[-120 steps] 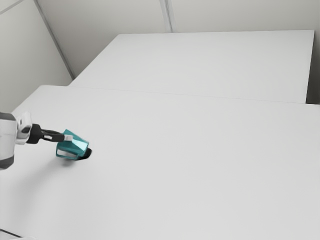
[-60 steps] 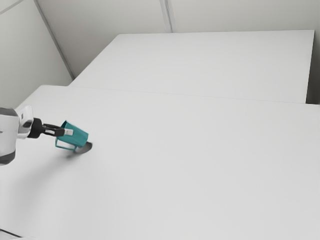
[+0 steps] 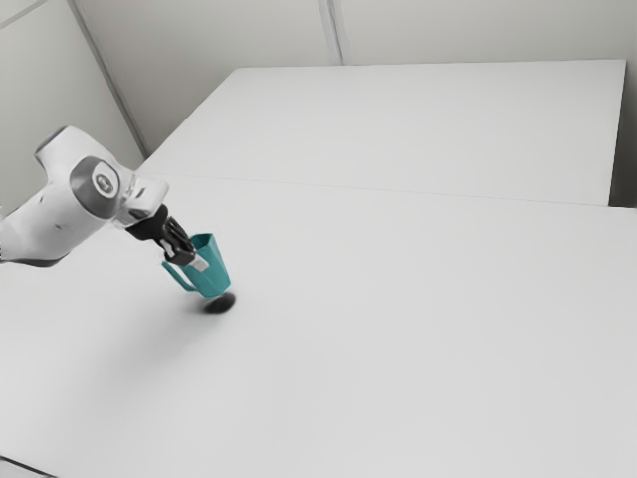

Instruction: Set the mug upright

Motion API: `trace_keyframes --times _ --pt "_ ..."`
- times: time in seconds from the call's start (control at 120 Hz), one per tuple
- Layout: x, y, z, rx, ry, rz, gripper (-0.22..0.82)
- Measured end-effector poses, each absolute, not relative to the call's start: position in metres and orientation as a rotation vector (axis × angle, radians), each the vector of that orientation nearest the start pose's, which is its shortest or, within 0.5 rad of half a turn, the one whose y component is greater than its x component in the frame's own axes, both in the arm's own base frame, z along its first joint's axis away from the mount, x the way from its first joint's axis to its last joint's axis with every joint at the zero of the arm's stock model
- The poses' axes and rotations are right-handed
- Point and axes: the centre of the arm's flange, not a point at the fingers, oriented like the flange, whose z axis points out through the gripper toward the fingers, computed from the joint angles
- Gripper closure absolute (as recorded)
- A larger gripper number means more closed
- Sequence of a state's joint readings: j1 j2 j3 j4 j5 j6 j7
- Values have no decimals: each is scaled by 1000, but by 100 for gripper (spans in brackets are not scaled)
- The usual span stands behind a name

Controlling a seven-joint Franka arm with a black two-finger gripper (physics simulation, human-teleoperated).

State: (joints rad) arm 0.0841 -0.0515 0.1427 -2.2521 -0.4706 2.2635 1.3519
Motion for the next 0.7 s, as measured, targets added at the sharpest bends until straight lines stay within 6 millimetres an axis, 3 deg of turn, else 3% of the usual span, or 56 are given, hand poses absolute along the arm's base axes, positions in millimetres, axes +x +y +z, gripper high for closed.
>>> trace_keyframes --times 0.05,0.192,0.342,0.492,0.7 --pt "505 91 402 -3026 1361 -456 77" --pt "487 98 419 -3022 1234 -252 78" --pt "490 68 400 -2959 1185 8 78" --pt "497 40 386 -2889 1102 128 78" --pt "505 38 381 -2838 880 97 77"
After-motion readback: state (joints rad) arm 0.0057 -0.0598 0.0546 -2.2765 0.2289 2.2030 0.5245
